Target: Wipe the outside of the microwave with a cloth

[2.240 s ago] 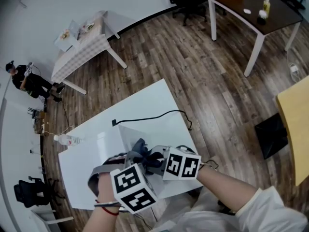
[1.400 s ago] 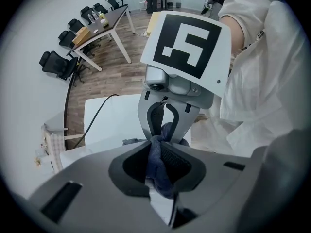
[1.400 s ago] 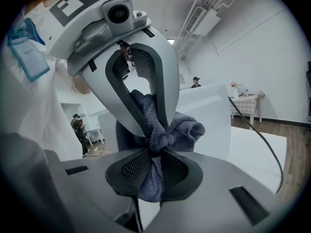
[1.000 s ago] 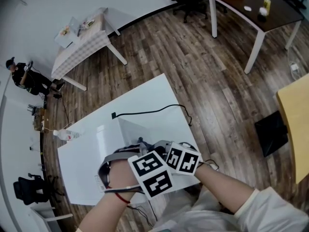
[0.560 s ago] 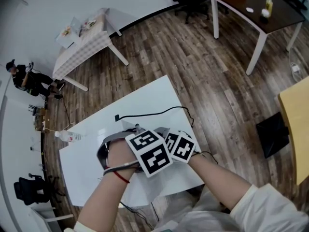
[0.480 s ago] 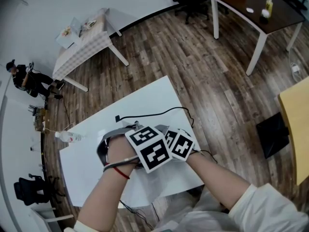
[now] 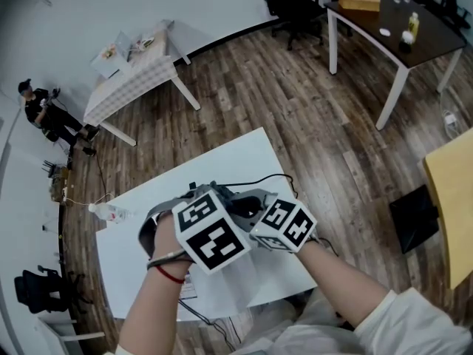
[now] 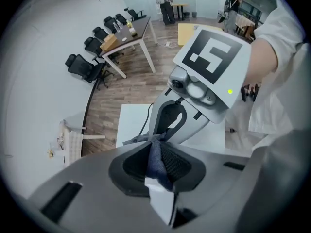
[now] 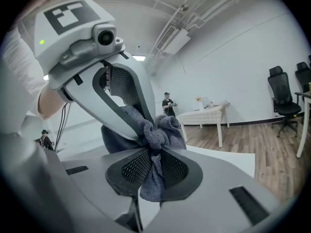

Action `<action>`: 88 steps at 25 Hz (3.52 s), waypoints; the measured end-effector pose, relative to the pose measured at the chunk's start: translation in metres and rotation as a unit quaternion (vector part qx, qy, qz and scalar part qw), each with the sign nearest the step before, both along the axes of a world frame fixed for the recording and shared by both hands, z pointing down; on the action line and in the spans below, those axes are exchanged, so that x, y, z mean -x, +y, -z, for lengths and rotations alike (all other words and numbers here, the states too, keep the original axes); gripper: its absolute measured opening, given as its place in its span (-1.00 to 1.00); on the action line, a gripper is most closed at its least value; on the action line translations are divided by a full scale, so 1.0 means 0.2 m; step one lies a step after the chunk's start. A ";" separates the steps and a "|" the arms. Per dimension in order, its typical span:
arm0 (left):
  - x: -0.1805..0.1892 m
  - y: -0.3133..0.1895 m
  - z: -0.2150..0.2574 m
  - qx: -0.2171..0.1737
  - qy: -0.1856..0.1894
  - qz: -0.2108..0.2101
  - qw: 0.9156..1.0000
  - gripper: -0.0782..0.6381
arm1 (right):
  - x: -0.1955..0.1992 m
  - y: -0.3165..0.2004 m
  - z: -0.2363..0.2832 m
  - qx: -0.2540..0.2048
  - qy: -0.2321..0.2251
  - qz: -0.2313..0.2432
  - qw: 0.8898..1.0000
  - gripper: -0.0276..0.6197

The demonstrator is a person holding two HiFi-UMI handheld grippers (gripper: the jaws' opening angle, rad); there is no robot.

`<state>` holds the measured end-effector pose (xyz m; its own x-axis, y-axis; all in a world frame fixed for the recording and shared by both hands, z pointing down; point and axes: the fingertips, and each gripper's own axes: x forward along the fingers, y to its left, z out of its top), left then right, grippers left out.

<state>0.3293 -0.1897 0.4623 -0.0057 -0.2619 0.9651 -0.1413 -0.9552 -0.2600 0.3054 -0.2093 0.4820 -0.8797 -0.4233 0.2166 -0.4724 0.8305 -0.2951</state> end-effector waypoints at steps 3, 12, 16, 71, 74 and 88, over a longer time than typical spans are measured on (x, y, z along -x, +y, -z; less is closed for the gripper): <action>0.00 0.05 0.19 -0.031 0.081 0.006 0.996 -0.62 | -0.01 0.05 0.17 -0.027 -0.020 -0.001 0.999 -0.70; 0.25 0.33 0.61 -0.104 0.309 0.042 0.944 -0.62 | 0.19 0.34 0.59 -0.101 -0.018 0.069 0.992 -0.70; 0.48 0.45 0.62 -0.113 0.364 0.060 0.923 -0.62 | 0.38 0.46 0.59 -0.102 0.011 0.110 0.989 -0.70; 0.74 0.56 0.61 -0.224 0.515 0.143 0.815 -0.78 | 0.54 0.61 0.67 -0.134 0.065 0.088 0.985 -0.81; 0.74 0.55 0.61 -0.223 0.515 0.145 0.815 -0.78 | 0.54 0.61 0.68 -0.132 0.068 0.089 0.985 -0.82; 0.75 0.53 0.60 -0.214 0.517 0.143 0.816 -0.78 | 0.54 0.58 0.68 -0.121 0.062 0.082 0.987 -0.82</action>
<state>0.1802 -0.0847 0.3419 0.6340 -0.7070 0.3132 -0.6981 -0.6976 -0.1616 0.1974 -0.0926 0.3467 -0.9140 -0.3291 0.2372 -0.3449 0.9382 -0.0275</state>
